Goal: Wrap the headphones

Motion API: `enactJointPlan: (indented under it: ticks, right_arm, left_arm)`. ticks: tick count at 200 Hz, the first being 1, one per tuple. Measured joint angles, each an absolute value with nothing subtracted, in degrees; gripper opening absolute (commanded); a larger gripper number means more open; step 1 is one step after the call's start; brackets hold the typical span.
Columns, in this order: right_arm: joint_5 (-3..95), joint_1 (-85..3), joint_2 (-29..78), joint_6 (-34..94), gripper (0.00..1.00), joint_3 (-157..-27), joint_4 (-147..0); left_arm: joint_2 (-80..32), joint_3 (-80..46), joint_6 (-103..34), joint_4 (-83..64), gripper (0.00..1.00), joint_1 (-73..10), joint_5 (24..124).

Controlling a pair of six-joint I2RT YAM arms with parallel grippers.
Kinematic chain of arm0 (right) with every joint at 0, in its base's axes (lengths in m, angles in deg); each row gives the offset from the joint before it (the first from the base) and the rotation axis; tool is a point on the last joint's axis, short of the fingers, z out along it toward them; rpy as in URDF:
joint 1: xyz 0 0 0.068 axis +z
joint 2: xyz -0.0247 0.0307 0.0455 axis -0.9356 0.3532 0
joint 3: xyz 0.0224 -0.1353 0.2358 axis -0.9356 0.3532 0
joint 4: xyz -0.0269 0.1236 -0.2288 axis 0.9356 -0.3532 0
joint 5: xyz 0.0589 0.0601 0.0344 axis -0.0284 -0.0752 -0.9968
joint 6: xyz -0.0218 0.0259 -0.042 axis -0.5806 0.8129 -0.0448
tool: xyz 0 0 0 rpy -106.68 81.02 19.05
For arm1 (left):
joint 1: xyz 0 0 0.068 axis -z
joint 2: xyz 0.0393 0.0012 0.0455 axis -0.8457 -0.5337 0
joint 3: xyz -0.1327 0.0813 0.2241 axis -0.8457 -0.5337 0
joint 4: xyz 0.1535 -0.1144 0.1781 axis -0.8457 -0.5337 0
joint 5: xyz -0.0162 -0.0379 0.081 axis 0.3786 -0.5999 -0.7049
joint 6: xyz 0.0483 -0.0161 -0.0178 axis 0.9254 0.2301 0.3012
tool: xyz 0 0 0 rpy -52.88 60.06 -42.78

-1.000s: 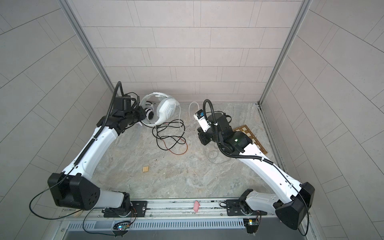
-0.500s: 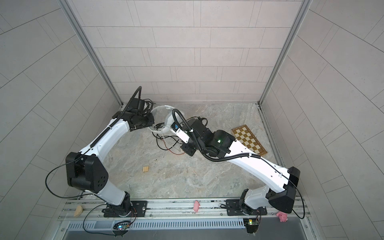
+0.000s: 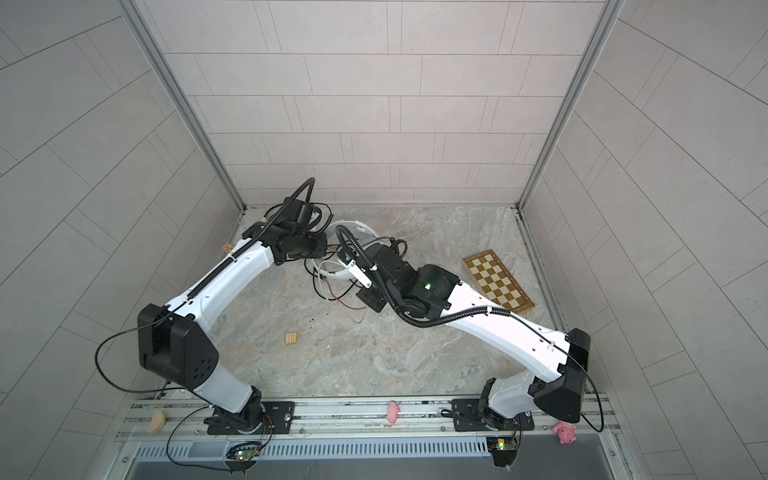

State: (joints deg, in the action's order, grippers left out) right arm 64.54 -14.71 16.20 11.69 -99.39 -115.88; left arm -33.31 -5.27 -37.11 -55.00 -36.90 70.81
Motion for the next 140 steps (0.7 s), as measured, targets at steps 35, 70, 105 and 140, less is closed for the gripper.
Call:
enactJointPlan:
  ticks: [35, 70, 105, 140]
  right_arm:
    - [68.23, -18.91, 13.42, 14.18, 0.0, -96.37, -113.61]
    - [71.03, -20.0, 11.43, 15.56, 0.0, -95.41, -113.12]
    - [72.06, -20.54, 10.63, 15.77, 0.0, -94.98, -113.39]
    - [70.13, -20.89, 10.63, 15.99, 0.0, -95.0, -113.56]
  left_arm:
    - [-31.1, -6.32, -36.67, -54.24, 0.0, -34.78, 70.48]
    - [-30.53, -6.34, -35.86, -53.56, 0.0, -31.68, 68.32]
    - [-30.53, -6.34, -35.6, -53.32, 0.0, -29.65, 66.85]
    - [-30.53, -6.34, -34.92, -53.34, 0.0, -28.88, 64.38]
